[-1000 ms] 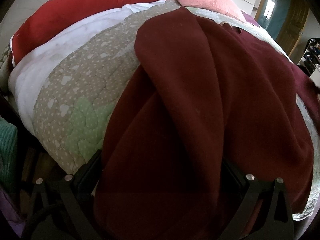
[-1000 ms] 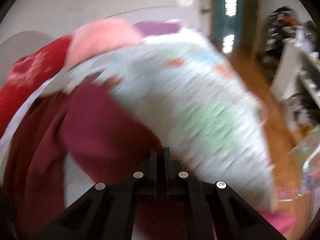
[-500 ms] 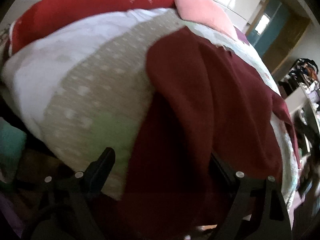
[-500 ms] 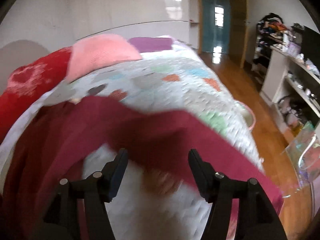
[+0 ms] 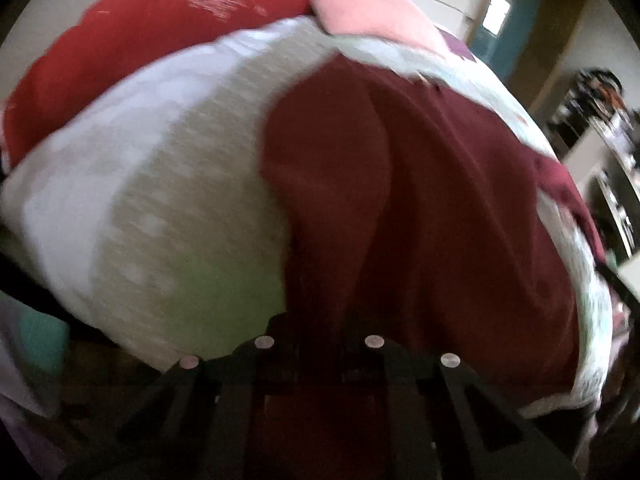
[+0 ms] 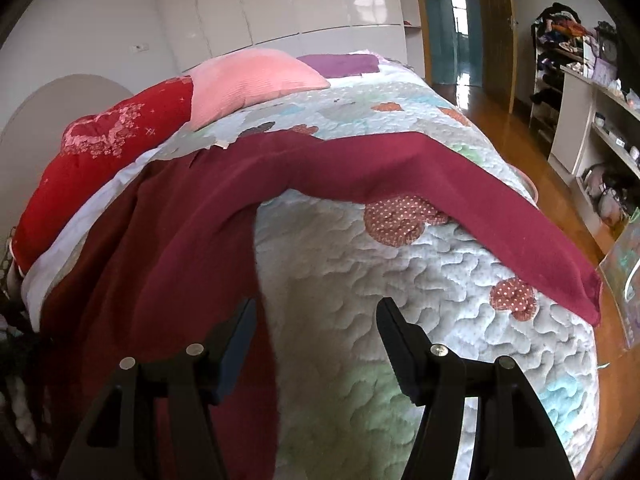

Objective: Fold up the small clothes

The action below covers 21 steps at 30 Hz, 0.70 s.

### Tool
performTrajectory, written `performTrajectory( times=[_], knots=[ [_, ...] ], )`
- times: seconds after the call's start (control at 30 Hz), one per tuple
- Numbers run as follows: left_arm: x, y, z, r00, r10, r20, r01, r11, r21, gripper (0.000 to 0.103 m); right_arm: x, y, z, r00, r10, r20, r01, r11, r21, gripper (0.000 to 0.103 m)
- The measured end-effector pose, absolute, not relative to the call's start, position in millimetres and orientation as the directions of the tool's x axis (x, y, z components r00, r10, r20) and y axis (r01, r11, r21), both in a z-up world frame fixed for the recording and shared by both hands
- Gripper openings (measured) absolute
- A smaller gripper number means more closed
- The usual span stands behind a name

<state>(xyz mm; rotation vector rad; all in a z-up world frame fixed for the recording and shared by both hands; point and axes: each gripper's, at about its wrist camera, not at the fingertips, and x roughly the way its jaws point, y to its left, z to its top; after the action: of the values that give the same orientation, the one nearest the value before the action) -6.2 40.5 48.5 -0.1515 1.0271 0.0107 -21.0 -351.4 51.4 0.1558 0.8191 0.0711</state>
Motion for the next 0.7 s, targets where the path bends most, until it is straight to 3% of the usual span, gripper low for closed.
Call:
performTrajectory(
  times=[0.13, 0.27, 0.43, 0.5, 0.7],
  knots=[
    [26.3, 110.0, 89.9, 0.555, 0.212, -0.804, -0.278, 0.959, 0.061, 0.011, -30.0, -350.8, 59.2, 0.702, 0.097, -0.705, -0.005, 0.991, 0.132, 0.067],
    [81.2, 198.7, 114.5, 0.461, 0.474, -0.750, -0.509, 0.834, 0.214, 0.018, -34.3, -357.2, 57.1, 0.702, 0.107, -0.704, 0.025, 0.984, 0.175, 0.067],
    [90.4, 228.7, 116.8, 0.488, 0.356, -0.797, -0.539, 0.841, 0.045, 0.029, -43.4, -358.5, 49.3, 0.687, 0.112, -0.718, 0.060, 0.976, 0.209, 0.067],
    [78.3, 216.1, 109.4, 0.513, 0.345, -0.786, -0.513, 0.858, 0.042, 0.043, -48.0, -358.8, 48.0, 0.685, 0.114, -0.720, 0.057, 0.976, 0.209, 0.068],
    [23.2, 167.8, 81.1, 0.558, 0.089, -0.825, -0.320, 0.941, -0.115, 0.045, -47.9, -366.7, 38.8, 0.662, 0.171, -0.729, 0.067, 0.956, 0.285, 0.071]
  ],
)
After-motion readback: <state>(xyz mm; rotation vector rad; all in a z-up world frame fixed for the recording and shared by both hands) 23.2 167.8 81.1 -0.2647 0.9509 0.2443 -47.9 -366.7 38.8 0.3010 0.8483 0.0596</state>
